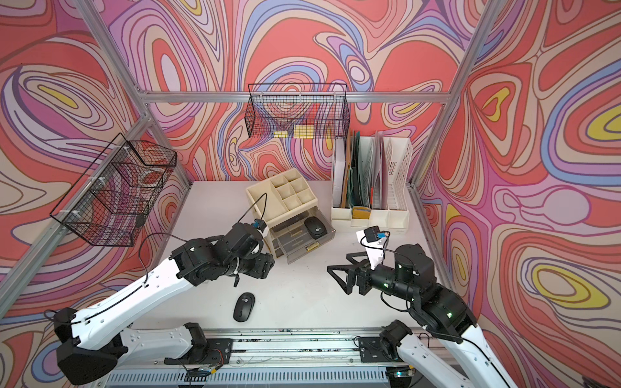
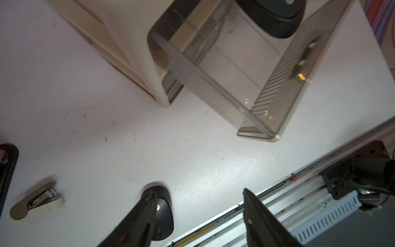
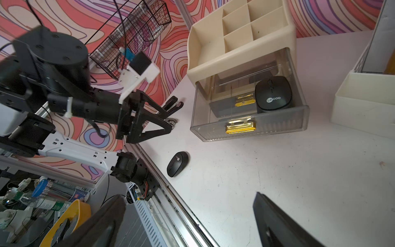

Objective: Take the mice out of the drawer
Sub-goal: Place the mouse at the center of the board, then pick up the mouse from the drawer.

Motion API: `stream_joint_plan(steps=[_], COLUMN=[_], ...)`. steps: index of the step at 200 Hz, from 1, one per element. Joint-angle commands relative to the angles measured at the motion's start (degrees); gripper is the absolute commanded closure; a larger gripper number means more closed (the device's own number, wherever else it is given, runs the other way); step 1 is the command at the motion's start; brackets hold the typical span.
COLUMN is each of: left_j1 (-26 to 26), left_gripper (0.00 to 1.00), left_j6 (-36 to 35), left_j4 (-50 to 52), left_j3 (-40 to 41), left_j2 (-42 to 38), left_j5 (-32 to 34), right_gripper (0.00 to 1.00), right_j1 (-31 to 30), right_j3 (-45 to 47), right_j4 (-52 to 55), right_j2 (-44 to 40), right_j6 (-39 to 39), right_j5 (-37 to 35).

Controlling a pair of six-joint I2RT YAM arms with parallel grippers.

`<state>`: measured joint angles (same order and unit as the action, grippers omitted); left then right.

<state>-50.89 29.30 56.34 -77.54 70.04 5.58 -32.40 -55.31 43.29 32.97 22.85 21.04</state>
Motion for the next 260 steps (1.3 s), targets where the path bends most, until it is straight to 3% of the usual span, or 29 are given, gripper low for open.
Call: stream_joint_plan(steps=[1,54,103,159,260], left_j1=[0.32,0.33,0.33,0.36,0.4], left_gripper=[0.5,1.0,1.0,1.0,1.0], left_j6=[-5.73,-11.57,-16.11,-19.77,-27.75], left_j4=[1.68,0.16,-1.35,-5.82,-4.85], left_j3=[-7.31,-23.5,-34.91,-38.53,-46.74], left_j2=[3.94,17.27,29.23,37.68,50.68], left_j5=[-5.87,-8.63,-7.79,-2.47,7.0], right_gripper=[0.02,0.02,0.02,0.02,0.02], right_j1=[-0.12,-0.12,-0.14,-0.16,-0.12], right_j3=[-0.83,-3.03,-5.98,-6.85,-5.71], right_j4=[-0.66,1.87,7.69,10.73,10.14], right_j2=[-1.66,-5.54,-9.1,-10.95,-10.82], right_j6=[0.48,0.13,-0.38,-0.36,-0.04], right_j5=[-3.39,-9.33,-13.59,-15.33,-15.23])
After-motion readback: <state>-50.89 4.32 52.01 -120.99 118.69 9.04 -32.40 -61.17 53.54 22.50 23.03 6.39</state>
